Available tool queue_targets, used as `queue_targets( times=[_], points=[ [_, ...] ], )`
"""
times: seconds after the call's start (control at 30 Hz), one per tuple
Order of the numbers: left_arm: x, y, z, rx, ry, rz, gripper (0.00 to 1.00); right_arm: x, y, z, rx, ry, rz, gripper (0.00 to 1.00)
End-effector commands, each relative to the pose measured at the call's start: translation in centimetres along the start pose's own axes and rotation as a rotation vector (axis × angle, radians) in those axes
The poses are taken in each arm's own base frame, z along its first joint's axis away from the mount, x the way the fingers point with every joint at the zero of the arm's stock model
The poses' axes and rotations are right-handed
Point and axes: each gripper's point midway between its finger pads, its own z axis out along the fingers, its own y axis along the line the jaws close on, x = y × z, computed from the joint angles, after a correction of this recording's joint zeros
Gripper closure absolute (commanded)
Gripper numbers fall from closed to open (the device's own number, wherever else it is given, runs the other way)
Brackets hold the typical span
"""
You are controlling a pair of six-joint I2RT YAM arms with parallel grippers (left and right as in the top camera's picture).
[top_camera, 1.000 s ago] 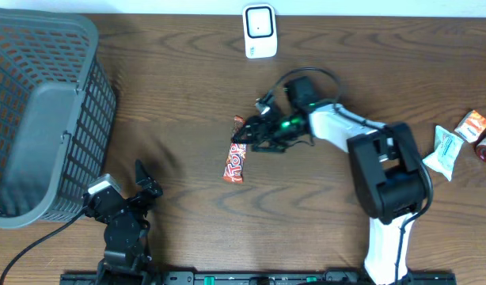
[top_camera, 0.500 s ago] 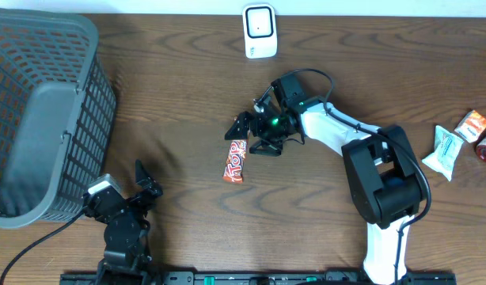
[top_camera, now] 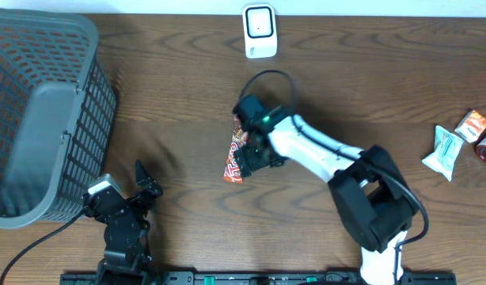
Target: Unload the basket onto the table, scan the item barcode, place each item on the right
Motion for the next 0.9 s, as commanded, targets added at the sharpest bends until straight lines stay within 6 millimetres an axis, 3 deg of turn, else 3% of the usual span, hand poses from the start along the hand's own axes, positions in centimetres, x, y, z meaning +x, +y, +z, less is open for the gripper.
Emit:
queue_targets(
  times=[0.0, 0.23, 0.4, 0.5, 0.67, 0.87],
  points=[
    [1.1, 0.5, 0.3, -0.019, 0.021, 0.012, 0.02, -0.1, -0.7, -1.1, 0.227, -0.063, -0.197, 0.01],
    [1.1, 0.5, 0.3, -0.019, 0.021, 0.012, 0.02, 1.8, 4.0, -1.9, 0.339, -0.098, -0.388, 0.01],
    [1.1, 0.5, 0.3, -0.019, 0.021, 0.012, 0.02, 4.2, 6.1, -2.1, 0.354, -0.067, -0.442, 0.01],
    [1.1, 0.5, 0.3, -0.019, 0.021, 0.012, 0.02, 4.4, 7.5, -2.1, 0.361, -0.099, -0.479, 0.01],
    [1.1, 0.5, 0.3, -0.019, 0.021, 0.012, 0.02, 2.5, 8.4, -1.6, 0.38, -0.203, -0.549, 0.01],
    [1.1, 0.5, 0.3, -0.019, 0.021, 0.012, 0.02, 2.0, 6.9, 1.7, 0.391, -0.185, -0.561, 0.01]
  ],
)
